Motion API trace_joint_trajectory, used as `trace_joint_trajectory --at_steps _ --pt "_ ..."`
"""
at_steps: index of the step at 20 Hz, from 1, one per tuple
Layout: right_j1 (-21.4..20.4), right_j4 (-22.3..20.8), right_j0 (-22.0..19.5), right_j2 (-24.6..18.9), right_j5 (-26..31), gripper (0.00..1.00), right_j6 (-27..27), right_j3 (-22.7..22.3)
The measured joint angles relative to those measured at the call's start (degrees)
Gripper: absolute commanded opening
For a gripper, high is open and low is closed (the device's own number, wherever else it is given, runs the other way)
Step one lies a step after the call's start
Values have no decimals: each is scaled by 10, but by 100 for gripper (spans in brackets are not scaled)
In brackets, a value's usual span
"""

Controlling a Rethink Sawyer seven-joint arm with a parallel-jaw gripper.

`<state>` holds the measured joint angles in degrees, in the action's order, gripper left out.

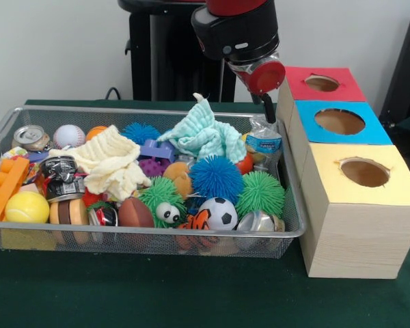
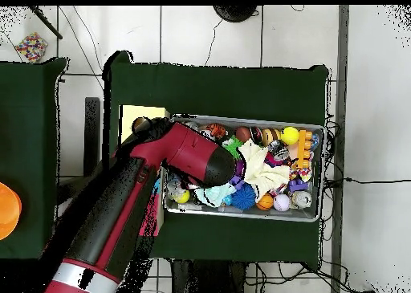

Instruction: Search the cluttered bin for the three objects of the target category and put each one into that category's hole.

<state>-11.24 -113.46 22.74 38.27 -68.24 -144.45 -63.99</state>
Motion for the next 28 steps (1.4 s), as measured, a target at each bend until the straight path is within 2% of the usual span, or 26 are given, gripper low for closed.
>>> trace_joint_trajectory --at_steps 28 --pt "3 -11 0 0 2 100 0 0"
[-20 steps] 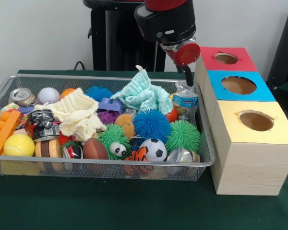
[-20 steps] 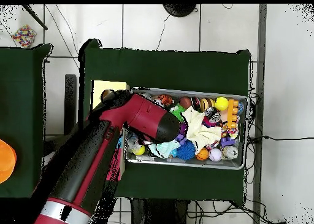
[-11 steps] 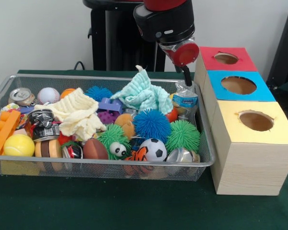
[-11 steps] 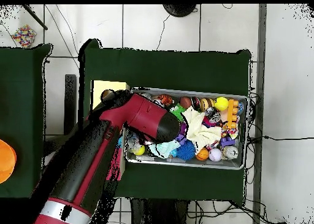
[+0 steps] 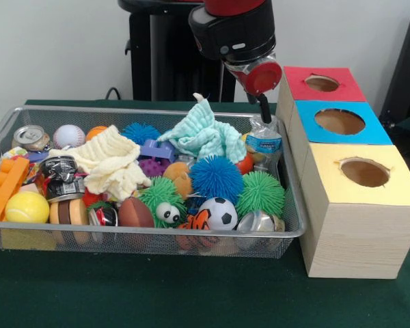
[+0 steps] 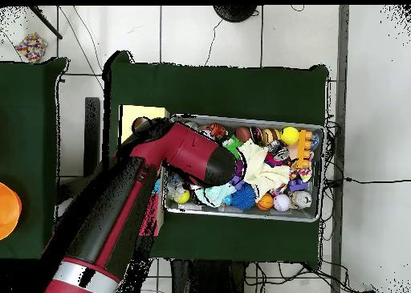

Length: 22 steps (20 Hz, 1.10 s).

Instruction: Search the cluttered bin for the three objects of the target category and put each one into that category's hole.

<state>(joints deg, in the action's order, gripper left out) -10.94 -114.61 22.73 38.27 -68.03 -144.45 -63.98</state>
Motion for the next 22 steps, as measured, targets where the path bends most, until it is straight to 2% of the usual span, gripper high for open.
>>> trace_joint_trajectory --at_steps 11,22 --pt "1 0 -1 0 51 100 0 0" --pt "1 1 -3 0 57 100 0 0"
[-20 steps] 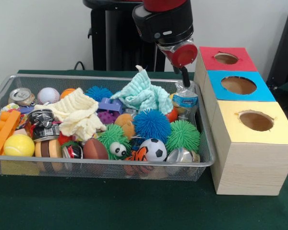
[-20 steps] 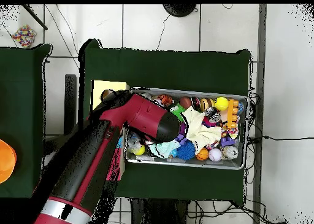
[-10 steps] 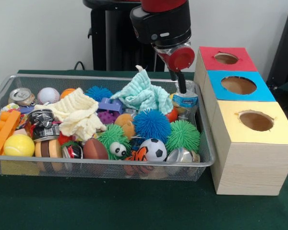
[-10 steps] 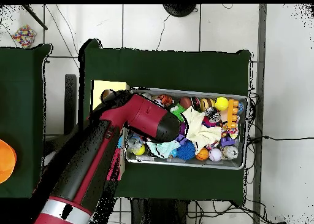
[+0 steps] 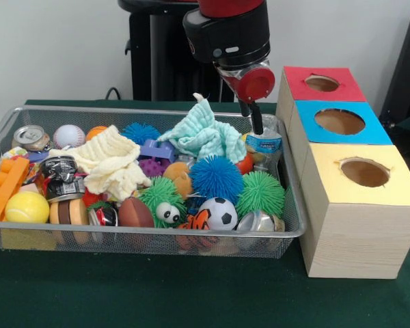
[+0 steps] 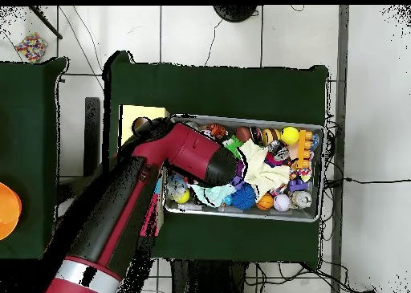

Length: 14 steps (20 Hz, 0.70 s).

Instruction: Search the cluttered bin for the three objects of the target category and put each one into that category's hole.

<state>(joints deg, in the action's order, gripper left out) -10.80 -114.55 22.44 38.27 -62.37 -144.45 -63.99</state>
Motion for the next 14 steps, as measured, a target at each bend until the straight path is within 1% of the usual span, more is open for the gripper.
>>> trace_joint_trajectory --at_steps 8,14 --pt "0 0 -7 0 0 100 0 0" --pt "0 0 -21 -6 0 100 0 0"
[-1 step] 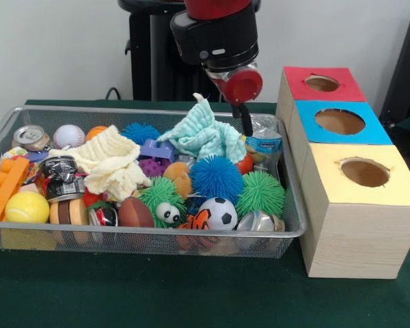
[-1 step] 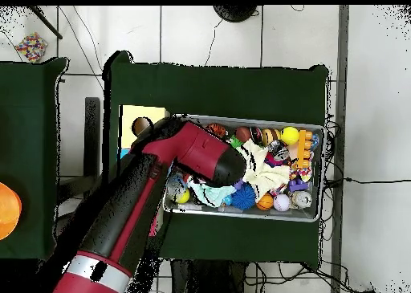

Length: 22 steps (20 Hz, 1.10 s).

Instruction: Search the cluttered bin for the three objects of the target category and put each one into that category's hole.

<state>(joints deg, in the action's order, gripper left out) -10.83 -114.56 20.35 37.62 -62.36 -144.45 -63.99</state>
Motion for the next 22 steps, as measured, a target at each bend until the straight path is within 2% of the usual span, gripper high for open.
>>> trace_joint_trajectory --at_steps 22 --pt "-22 0 -38 -59 -6 100 0 0"
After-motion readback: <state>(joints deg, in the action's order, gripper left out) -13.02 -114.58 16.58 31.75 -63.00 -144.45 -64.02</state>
